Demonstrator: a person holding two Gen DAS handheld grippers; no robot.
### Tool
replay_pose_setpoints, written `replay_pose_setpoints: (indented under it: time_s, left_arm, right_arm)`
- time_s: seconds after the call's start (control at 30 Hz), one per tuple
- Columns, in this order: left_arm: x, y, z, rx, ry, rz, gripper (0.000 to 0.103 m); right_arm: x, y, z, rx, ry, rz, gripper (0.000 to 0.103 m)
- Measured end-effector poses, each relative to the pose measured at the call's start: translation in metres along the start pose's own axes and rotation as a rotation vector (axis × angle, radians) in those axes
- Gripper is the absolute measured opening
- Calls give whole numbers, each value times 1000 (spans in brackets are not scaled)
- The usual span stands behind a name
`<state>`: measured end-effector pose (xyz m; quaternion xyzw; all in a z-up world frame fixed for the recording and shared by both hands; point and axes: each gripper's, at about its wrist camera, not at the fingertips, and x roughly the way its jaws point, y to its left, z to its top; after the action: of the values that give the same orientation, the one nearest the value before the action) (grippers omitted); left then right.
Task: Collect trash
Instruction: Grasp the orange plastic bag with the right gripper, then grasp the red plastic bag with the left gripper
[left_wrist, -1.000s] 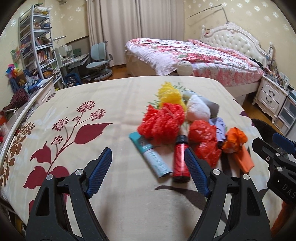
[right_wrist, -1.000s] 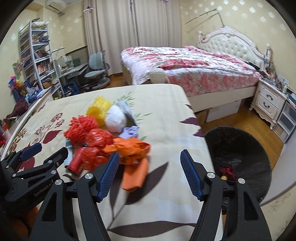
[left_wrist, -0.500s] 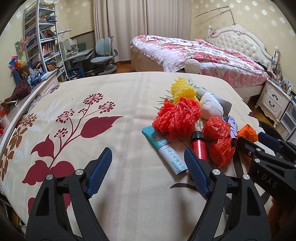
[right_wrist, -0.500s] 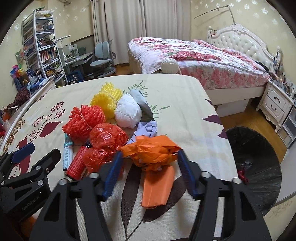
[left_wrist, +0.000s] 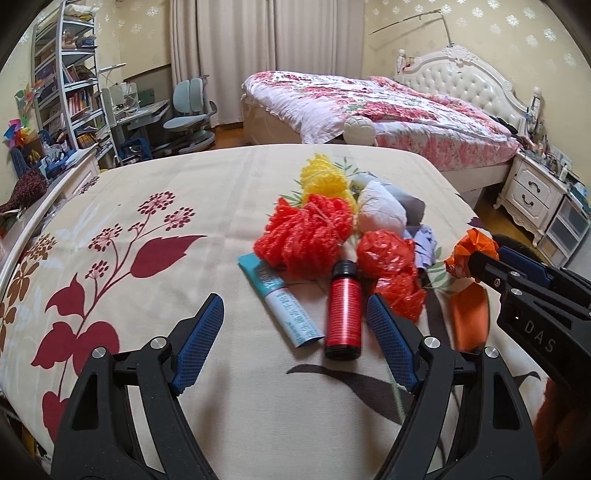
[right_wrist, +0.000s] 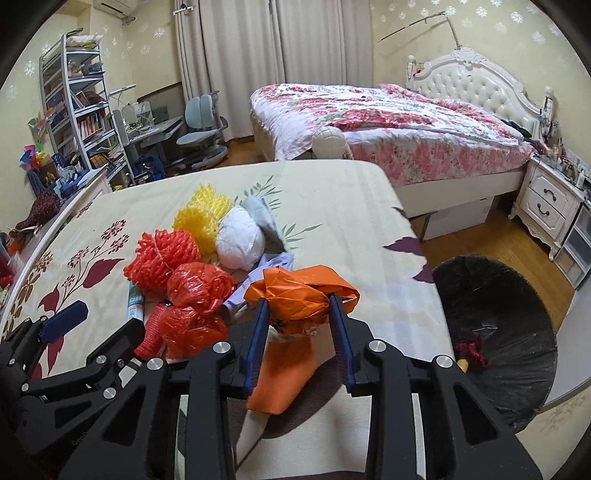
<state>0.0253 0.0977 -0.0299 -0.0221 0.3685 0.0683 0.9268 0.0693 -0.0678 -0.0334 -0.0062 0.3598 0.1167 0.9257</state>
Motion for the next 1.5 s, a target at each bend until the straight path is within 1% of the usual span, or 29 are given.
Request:
replay_pose_setpoints:
  time_s: [0.2,0.37,0.47,0.53,0.6,0.67,0.7,0.73,0.77,0.8,0.83,0.87,1.0,1.27,1.33,1.37,1.5]
  left_arm:
    - [0,-24,4,44,-14,-29,78]
    - [6,-42,7,79,-12,-43,78]
    - [13,-51,8,101,0,-39,75]
    - [19,-56,8,114,13,-30,65]
    - [24,-58,7,119,32,-25,60]
    - [25,-60,7,128,25,-7,58]
    - [25,-62,7,133,23,-4,54]
    - [24,-62,6,138,19,-1,49]
    - [24,-62,6,144,13,3,46]
    - [23,-63,5,150,8,2,40]
    - [22,-63,5,158,3,-8,26]
    - [22,-63,4,161,7,-21,24]
    - [19,-57,3,131,-4,-43,23]
    - [10,-39,6,79,-23,-63,20]
    - [6,-34,7,59,-33,-96,19]
    - [4,-33,7,53,-34,-101,19]
    - [-3,-34,7,64,-53,-102,19]
  right_arm:
    - [-12,-21,1,12,-33,-62,34]
    - [-16,-41,-5,46,-34,-79,34]
    - [-17,-50,-7,63,-33,-80,34]
    - [-18,-54,-10,72,-33,-77,34]
    - [-17,-56,-12,78,-30,-72,34]
    - [-16,-57,-13,80,-29,-68,34]
    - [-15,-57,-14,82,-28,-66,34]
    - [-15,-58,-15,83,-28,-64,34]
    - [-15,-58,-15,85,-27,-62,34]
    - [-15,-59,-16,86,-28,-60,34]
    - [-15,-59,-16,87,-28,-59,34]
    - [-15,-59,-16,88,-28,-59,34]
    - [-15,-59,-16,88,-30,-61,34]
    - [-14,-61,-17,94,-27,-60,34]
    - [-14,-61,-18,94,-29,-60,34]
    - [-14,-62,-17,94,-30,-61,34]
    - [-15,-62,-18,94,-34,-62,34]
